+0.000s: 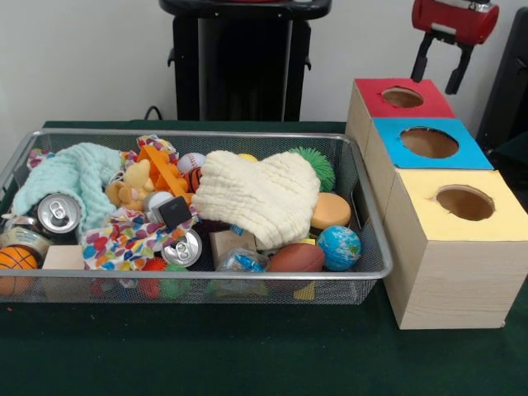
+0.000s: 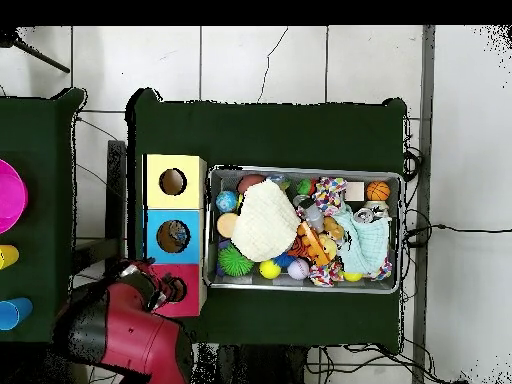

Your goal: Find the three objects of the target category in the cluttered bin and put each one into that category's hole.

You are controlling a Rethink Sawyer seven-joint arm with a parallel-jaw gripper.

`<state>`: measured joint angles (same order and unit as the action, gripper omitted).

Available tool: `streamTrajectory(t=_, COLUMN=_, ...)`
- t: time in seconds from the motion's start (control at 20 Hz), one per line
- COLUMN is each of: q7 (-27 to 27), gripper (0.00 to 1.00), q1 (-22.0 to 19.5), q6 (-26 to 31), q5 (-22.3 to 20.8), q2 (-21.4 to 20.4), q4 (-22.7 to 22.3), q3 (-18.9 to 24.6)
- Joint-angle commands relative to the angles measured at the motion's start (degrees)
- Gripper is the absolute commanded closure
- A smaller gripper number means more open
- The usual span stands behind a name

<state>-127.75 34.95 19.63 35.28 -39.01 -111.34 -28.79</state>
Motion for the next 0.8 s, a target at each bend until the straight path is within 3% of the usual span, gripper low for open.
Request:
streamTrajectory(t=0.05, q7=-13.8, gripper=0.0, q1=-3.9, q6=7.4, q5=0.8, q2=-1.0, q4=2.3, q3=-0.1)
streamTrajectory(t=0.25, q7=-5.6, gripper=0.0, q1=-13.1, q6=5.2, q5=-0.1, q2=-0.5, q4=3.7, q3=4.8)
streamTrajectory(t=0.45, q7=1.8, gripper=0.0, q1=-19.8, q6=5.6, q5=-4.8, q2=2.2, q4=7.8, q3=7.1)
streamTrajectory(t=0.8, q7=5.7, gripper=0.0, q1=-25.7, q6=1.4, q5=-13.9, q2=8.1, q4=14.2, q3=9.1)
